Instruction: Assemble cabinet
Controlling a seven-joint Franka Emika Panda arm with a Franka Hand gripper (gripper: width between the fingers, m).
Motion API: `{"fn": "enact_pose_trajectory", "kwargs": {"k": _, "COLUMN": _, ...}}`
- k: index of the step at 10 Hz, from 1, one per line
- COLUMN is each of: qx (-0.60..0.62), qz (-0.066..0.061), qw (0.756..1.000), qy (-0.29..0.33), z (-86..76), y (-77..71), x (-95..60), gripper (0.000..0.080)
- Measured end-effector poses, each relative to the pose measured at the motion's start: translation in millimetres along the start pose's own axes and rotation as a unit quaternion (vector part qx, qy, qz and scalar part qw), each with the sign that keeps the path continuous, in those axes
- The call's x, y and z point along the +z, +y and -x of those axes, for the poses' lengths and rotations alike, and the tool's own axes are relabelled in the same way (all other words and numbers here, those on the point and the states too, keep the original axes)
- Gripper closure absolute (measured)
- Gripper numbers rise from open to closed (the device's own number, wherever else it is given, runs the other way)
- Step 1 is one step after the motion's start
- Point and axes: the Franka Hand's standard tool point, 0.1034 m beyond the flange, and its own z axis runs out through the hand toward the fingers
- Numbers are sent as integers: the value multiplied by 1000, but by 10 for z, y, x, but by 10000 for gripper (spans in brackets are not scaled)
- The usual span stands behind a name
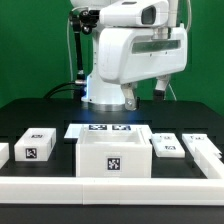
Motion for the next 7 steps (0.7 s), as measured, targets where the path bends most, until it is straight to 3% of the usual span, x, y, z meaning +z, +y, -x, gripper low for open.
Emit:
{"fn": "enact_pose_trajectory", "kwargs": {"k": 4, "qx": -3, "qz": 0, "qw": 1000, "qy": 0, "z": 13, "y": -3, "x": 2, "gripper": 150}}
{"fn": "enact_pose_trajectory", "kwargs": {"k": 7, "qx": -52, "qz": 0, "qw": 999, "qy": -3, "z": 376, "y": -227, "x": 67, "gripper": 150}}
